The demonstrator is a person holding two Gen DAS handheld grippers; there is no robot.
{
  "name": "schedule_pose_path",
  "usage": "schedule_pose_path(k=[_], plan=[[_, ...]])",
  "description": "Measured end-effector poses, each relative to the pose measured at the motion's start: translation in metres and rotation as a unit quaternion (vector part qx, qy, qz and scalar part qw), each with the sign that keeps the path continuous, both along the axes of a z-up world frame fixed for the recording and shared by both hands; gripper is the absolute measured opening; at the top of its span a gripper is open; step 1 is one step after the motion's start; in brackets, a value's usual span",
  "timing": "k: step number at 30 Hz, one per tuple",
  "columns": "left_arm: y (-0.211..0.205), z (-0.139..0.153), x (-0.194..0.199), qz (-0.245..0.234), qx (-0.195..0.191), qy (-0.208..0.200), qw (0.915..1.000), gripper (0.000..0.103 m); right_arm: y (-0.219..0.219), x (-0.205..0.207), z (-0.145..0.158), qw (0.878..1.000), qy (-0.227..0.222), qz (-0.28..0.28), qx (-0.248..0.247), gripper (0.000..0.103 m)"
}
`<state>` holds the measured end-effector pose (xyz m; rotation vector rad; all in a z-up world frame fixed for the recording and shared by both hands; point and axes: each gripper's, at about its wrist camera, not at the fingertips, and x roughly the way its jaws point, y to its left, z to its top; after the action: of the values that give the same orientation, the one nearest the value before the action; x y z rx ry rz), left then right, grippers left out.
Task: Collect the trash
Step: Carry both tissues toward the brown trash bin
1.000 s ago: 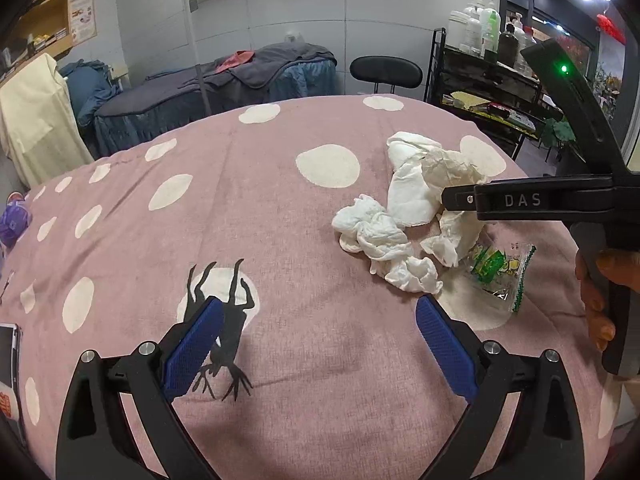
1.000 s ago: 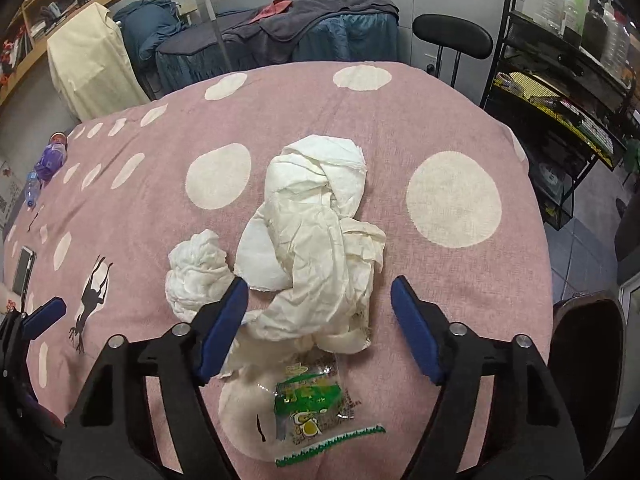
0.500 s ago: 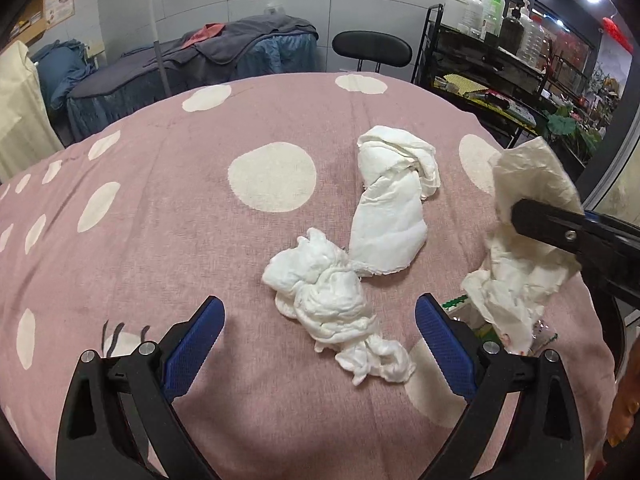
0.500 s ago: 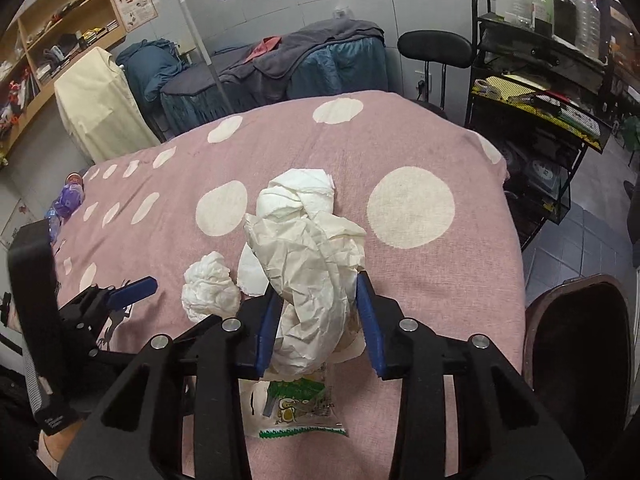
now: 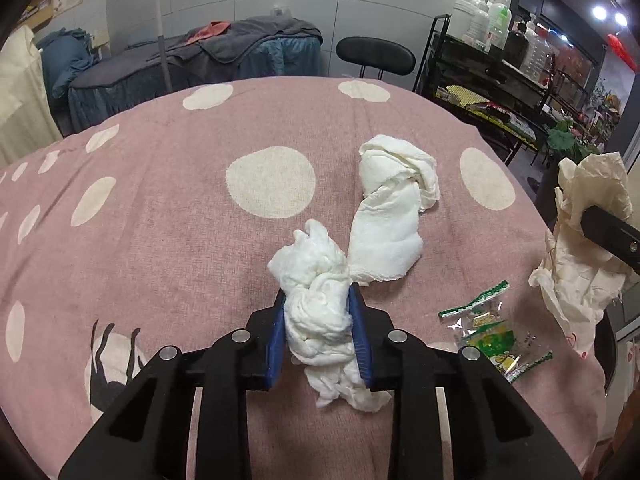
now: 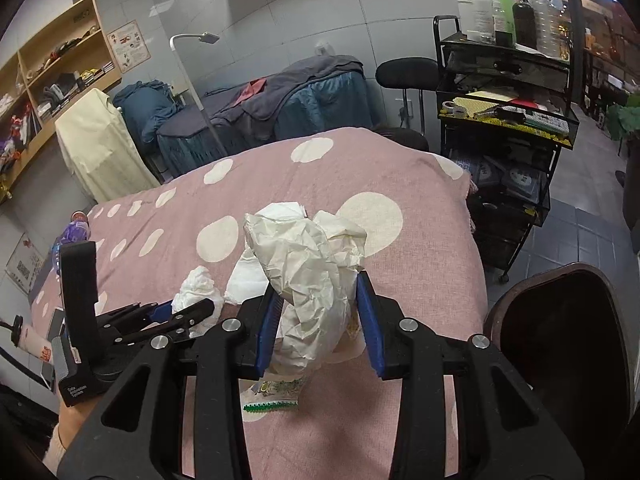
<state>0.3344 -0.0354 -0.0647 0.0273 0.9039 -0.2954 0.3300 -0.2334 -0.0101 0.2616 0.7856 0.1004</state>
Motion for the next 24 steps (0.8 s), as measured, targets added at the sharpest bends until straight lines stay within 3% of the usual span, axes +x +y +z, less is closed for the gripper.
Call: schedule_pose_path(k=[14, 24], plan=[[-0.005, 0.049, -0.075, -0.012, -0.044, -0.070, 0.9965, 0.028, -0.019, -0.056, 0.006, 1.000, -0.015, 0.006, -0.003, 0.038], [-0.030, 0.067, -0.117, -0.034, -0.046, -0.114, 0.9919, 0.028, -0.042, -0.101, 0.012, 0.999, -0.034, -0.008, -0.001, 0.038]])
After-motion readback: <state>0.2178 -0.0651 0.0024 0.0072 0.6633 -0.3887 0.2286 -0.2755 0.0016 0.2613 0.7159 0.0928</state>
